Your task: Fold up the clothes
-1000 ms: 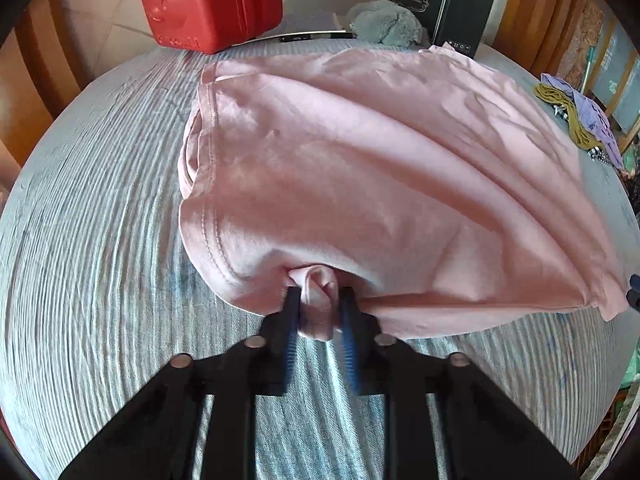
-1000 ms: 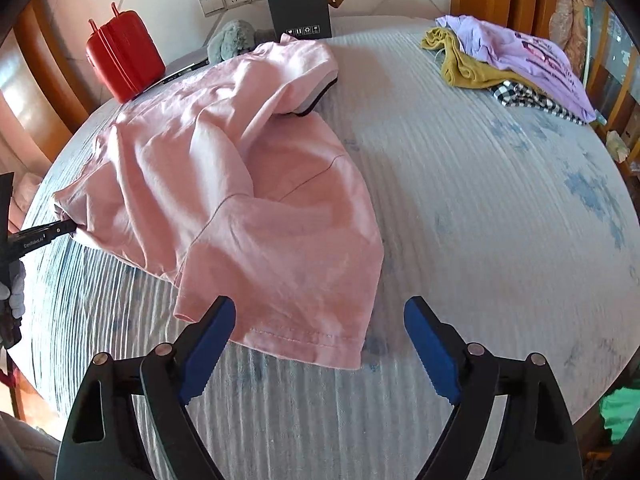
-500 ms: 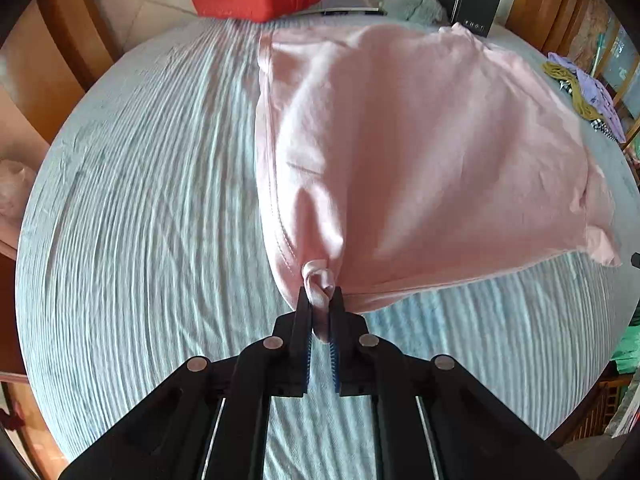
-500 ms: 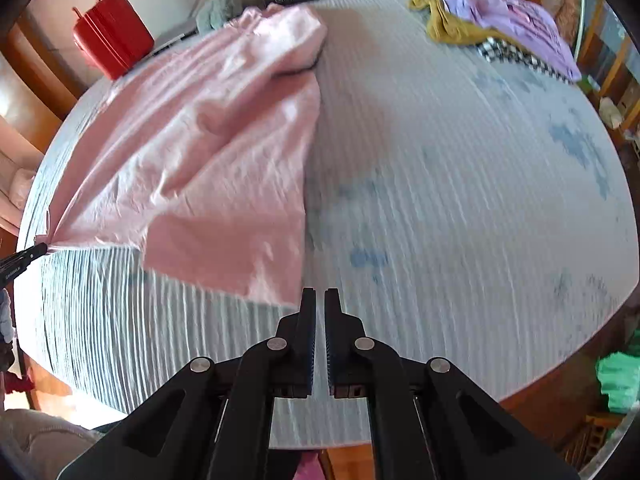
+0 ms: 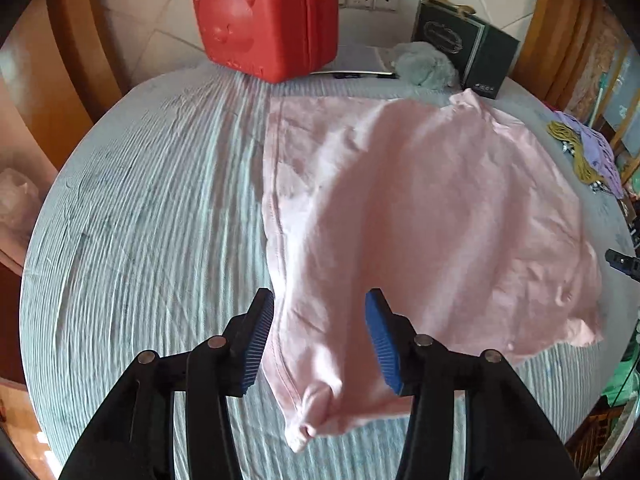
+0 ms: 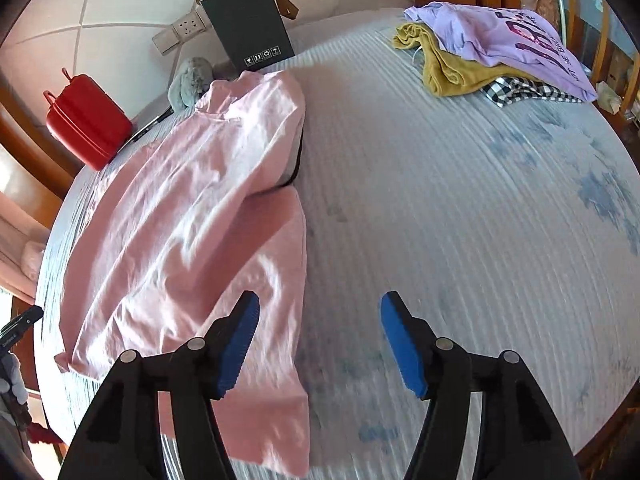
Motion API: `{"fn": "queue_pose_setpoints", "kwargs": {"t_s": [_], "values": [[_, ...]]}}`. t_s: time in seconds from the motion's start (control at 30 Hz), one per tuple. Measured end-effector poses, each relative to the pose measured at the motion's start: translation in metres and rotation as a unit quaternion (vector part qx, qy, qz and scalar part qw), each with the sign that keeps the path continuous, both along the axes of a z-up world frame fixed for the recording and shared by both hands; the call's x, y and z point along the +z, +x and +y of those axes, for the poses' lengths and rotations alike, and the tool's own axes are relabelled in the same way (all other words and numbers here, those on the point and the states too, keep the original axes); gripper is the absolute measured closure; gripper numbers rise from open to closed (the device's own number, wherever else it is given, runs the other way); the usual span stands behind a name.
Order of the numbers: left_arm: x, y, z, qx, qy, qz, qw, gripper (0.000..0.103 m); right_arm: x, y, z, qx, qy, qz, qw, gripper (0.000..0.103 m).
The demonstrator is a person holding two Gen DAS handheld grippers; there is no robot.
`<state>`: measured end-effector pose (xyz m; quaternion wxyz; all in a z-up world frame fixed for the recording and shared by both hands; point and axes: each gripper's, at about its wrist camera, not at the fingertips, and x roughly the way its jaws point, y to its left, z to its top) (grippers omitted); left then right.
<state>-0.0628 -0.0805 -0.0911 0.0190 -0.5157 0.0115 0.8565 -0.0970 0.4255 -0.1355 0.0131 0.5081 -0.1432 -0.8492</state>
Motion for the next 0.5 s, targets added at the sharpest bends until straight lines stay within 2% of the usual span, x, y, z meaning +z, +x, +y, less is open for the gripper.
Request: {"fn": "queue_pose_setpoints", "kwargs": {"t_s": [0.07, 0.2, 0.27, 0.3, 0.33, 0.4, 0.5], "values": [[-0.012, -0.001, -0.007, 0.011, -0.006, -0.009, 0.9999, 0.055, -0.004, -0.015, -0.004, 0.001, 0.000, -0.005, 1.000, 0.042], [-0.033, -0.008, -0.011, 0.022, -0.013, -0.026, 0.9993, 0.055, -0.022, -0.040, -0.016, 0.004, 0.008, -0.037, 0.999, 0.069], [-0.040, -0.008, -0.013, 0.023, -0.015, -0.034, 0.9990, 0.055, -0.026, -0.045, -0.026, 0.020, 0.020, -0.038, 0.999, 0.082], [-0.044, -0.008, -0.014, 0.024, -0.017, -0.039, 0.9988, 0.055, -0.027, -0.048, -0.032, 0.028, 0.025, -0.039, 0.999, 0.094], [-0.048, -0.008, -0.015, 0.026, -0.016, -0.044, 0.9986, 0.055, -0.029, -0.051, -0.039, 0.039, 0.033, -0.039, 0.998, 0.097], [-0.055, -0.008, -0.019, 0.030, -0.015, -0.051, 0.9981, 0.054, -0.026, -0.052, -0.055, 0.068, 0.058, -0.031, 0.996, 0.098], [-0.056, -0.007, -0.023, 0.032, -0.006, -0.049, 0.9983, 0.053, -0.004, -0.038, -0.056, 0.062, 0.081, 0.000, 0.995, 0.098]]}}
